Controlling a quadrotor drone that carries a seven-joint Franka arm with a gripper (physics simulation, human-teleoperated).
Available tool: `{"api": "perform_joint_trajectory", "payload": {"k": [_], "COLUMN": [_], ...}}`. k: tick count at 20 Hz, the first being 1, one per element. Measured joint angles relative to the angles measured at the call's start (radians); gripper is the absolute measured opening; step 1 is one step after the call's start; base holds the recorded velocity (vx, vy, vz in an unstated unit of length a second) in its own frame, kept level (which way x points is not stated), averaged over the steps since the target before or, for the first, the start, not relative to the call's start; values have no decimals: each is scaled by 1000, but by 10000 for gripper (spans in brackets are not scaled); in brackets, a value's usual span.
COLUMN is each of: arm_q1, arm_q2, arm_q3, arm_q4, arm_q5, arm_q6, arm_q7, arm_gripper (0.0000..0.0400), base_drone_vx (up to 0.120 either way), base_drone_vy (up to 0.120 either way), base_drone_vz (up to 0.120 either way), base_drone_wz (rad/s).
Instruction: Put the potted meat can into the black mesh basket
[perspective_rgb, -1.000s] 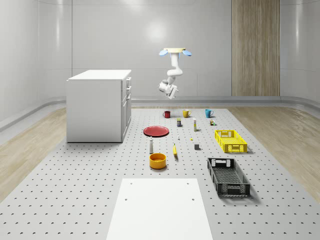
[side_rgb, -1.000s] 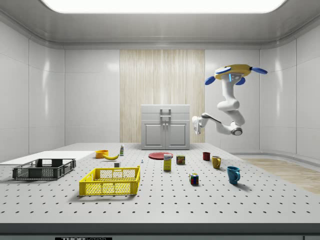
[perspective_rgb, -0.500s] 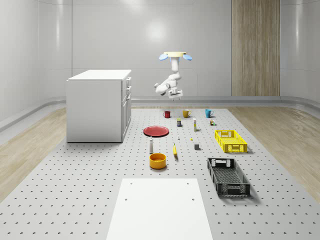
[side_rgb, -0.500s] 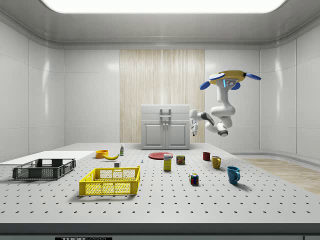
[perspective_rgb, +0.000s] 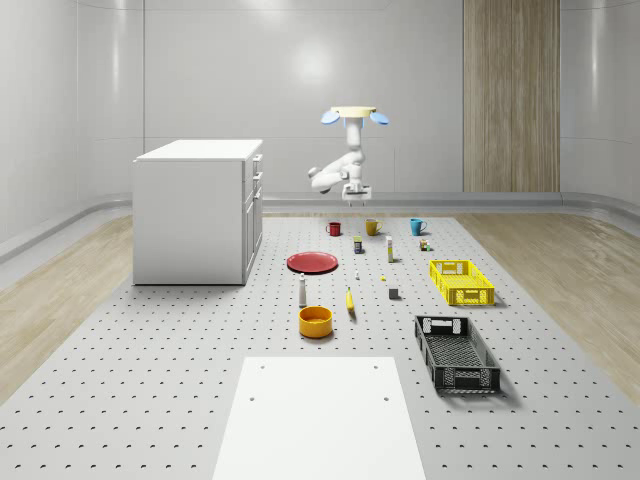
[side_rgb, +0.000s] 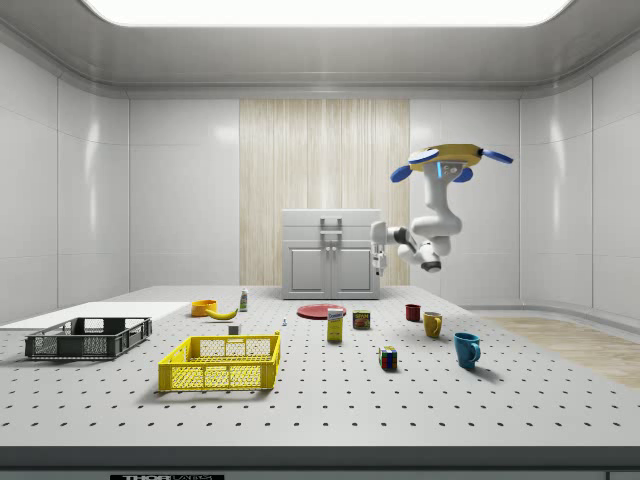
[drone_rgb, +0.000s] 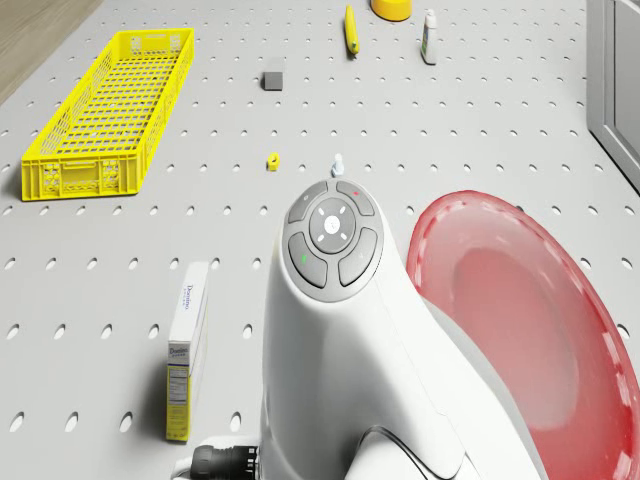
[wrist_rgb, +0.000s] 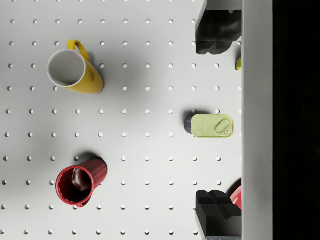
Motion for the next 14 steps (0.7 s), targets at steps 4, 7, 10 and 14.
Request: {"api": "perform_joint_trajectory", "payload": {"k": [4, 7, 10, 14], "arm_q1": [-20, -30, -39, -48], "arm_q2": [-24, -41, -57, -78], "arm_q3": [13, 20, 27, 35], "arm_q4": [1, 1, 3, 4], "arm_q5": [7, 13, 21, 32], "arm_q6": [12, 23, 36, 53], "arm_q7": [15, 24, 31, 40], "arm_gripper": [400, 400, 400, 400], "base_drone_vx": [120, 120, 120, 40], "base_drone_vy": [0, 0, 0, 0], "base_drone_vz": [-120, -120, -120, -120], "base_drone_wz": [0, 0, 0, 0]}}
